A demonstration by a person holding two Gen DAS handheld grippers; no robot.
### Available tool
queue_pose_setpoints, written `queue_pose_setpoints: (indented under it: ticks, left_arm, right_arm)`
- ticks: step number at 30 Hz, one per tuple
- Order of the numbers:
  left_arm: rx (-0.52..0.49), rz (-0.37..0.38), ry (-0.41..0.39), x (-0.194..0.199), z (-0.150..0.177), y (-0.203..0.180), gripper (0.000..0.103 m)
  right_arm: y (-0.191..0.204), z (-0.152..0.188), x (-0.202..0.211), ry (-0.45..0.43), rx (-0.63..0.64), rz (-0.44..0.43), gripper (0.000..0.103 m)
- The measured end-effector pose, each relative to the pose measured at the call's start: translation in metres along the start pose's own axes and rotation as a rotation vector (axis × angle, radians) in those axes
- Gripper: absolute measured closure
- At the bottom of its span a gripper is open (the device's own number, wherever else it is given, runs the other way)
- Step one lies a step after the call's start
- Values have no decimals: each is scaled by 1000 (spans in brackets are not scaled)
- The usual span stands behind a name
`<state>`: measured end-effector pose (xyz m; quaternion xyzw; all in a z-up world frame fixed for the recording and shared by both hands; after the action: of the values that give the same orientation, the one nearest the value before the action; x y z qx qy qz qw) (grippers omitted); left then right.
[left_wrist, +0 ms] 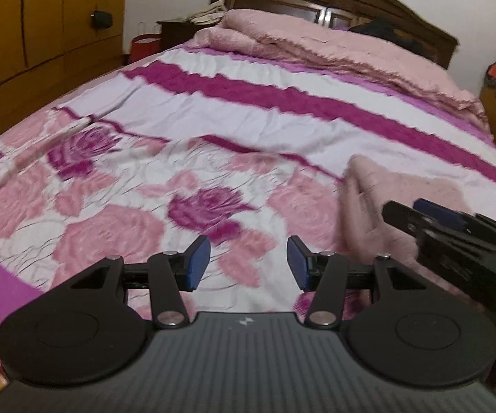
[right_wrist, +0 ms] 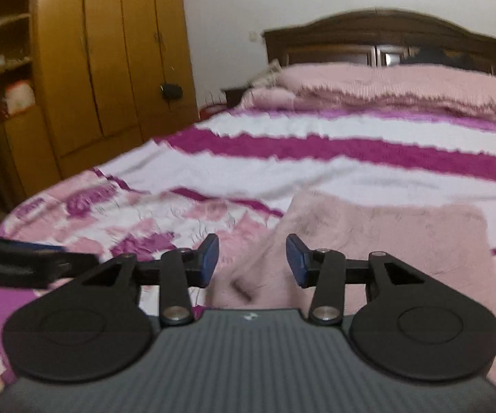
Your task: Fold small clothes
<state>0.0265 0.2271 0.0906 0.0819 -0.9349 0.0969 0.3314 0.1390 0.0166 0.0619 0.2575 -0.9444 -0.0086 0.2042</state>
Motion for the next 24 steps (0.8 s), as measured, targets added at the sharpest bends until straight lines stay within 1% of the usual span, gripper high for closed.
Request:
queue_pose_setpoints:
  ticks: [3, 6, 7, 9, 13, 16, 19, 20, 21, 22, 24]
  left_arm:
    - [13, 69, -5, -1, -10, -17, 46]
    - [23, 149, 0, -5, -15, -39, 45]
    - [22, 178, 3, -6, -16, -48, 45]
    - [10, 228, 16, -10, -16, -66, 45]
    - [-23, 313, 60, -23, -9, -98, 45]
    - [-34, 313, 125, -42, 1, -115, 45]
    - [-53, 260, 176, -65, 11, -125, 45]
    - [-55, 246, 186, -71, 14, -126, 48]
    - [-42, 247, 195, -75, 17, -127, 65]
    - [-33, 247, 201, -75, 19, -127, 80]
    - [-47, 229, 195, -67, 22, -124, 84]
  right_arm:
    - [-23, -5, 26, -26, -4, 46, 56]
    - [-56, -2, 40, -21, -52, 120, 56]
    - [-70, 0, 45, -8, -82, 156, 56]
    - [-91, 7, 55, 7, -147, 197, 56]
    - [-121, 30, 67, 46, -262, 228, 56]
    - [-134, 45, 67, 76, -350, 226, 55]
    - [-140, 53, 66, 61, -412, 202, 54]
    - [-139, 54, 62, 64, -411, 194, 54]
    - [-138, 55, 57, 74, -411, 186, 54]
    - [-137, 56, 55, 84, -413, 176, 54]
    - [-134, 60, 54, 105, -409, 146, 54]
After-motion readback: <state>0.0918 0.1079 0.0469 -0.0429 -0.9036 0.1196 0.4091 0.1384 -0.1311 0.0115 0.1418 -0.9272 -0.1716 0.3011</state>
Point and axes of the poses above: each gripper's, at about its wrist camera, not at the fingertips, and x roughly against the way its jaws point, y to its left, z to its underside, the point moved 5 cm from there along -x, roughly the way its jaws point, and after that the axes turned 1 degree about -x, right-handed, at the moved point
